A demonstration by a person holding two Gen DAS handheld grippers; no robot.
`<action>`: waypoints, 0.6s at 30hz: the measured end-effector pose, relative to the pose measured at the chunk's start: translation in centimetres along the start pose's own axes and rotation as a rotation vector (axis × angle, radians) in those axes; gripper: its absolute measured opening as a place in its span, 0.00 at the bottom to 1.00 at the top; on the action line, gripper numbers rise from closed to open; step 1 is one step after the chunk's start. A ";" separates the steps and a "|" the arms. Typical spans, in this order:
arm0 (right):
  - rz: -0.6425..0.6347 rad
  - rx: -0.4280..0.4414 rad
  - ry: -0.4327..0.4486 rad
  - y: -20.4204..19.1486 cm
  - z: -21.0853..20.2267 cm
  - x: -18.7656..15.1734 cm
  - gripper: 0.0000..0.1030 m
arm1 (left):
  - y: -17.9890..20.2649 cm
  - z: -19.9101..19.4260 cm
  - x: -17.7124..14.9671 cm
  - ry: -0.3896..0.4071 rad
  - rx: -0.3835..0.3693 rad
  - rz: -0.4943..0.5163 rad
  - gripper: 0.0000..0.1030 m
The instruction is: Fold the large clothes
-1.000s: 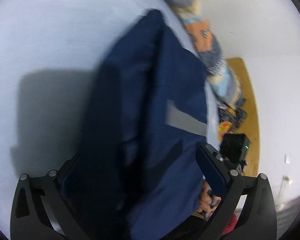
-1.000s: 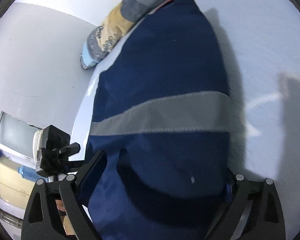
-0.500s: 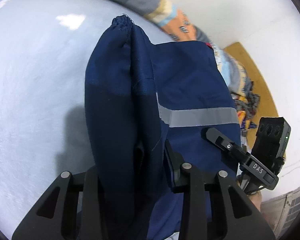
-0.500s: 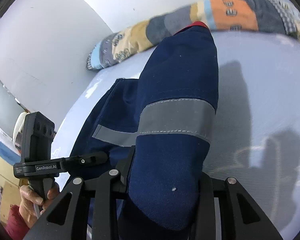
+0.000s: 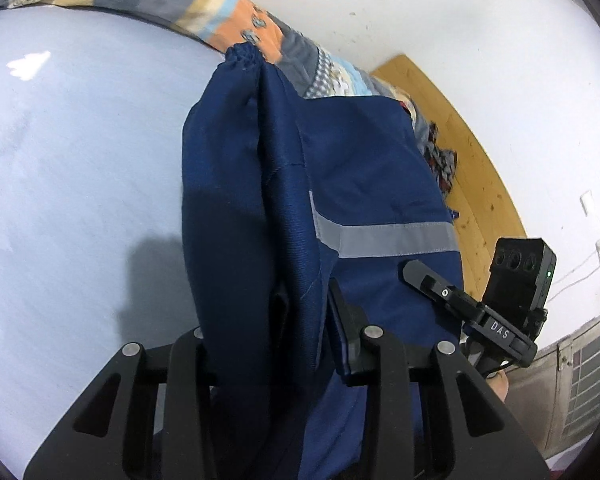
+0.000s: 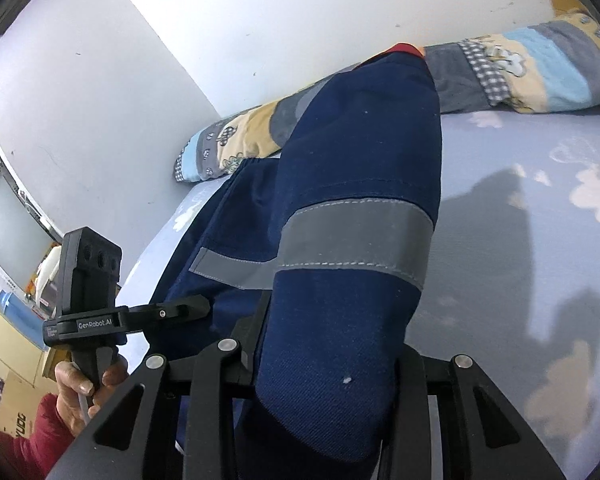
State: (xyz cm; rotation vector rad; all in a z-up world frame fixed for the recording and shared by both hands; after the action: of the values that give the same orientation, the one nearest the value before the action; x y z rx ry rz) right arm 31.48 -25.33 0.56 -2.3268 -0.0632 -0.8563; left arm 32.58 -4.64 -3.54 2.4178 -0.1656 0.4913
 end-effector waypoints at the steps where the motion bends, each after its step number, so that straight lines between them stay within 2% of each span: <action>1: -0.001 -0.005 -0.006 0.4 -0.4 -0.3 0.33 | 0.3 0.4 -0.3 -0.006 0.005 0.002 0.31; 6: -0.006 0.002 -0.076 3.0 -0.5 -1.4 0.33 | -1.1 2.0 -1.8 -0.054 0.033 -0.027 0.31; 14: 0.044 0.046 -0.186 4.8 4.3 -2.3 0.33 | -4.3 2.6 -2.3 -0.073 0.131 -0.114 0.31; 18: 0.053 -0.002 -0.237 4.9 6.6 -2.6 0.34 | -5.8 3.7 -2.4 -0.098 0.164 -0.166 0.31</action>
State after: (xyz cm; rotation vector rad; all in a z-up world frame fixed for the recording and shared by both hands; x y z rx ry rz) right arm 34.44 -24.81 -7.50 -2.4109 -0.1011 -0.5522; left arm 32.90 -2.50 -10.52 2.5901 0.0347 0.3225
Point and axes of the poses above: each gripper's, at about its wrist camera, not at the fingertips, and z roughly the way its jaws point, y to its right, x to its top, the point moved 7 cm from there along z, roughly the way its jaws point, and after that the axes turned 7 degrees about x, right-handed, at the moved point
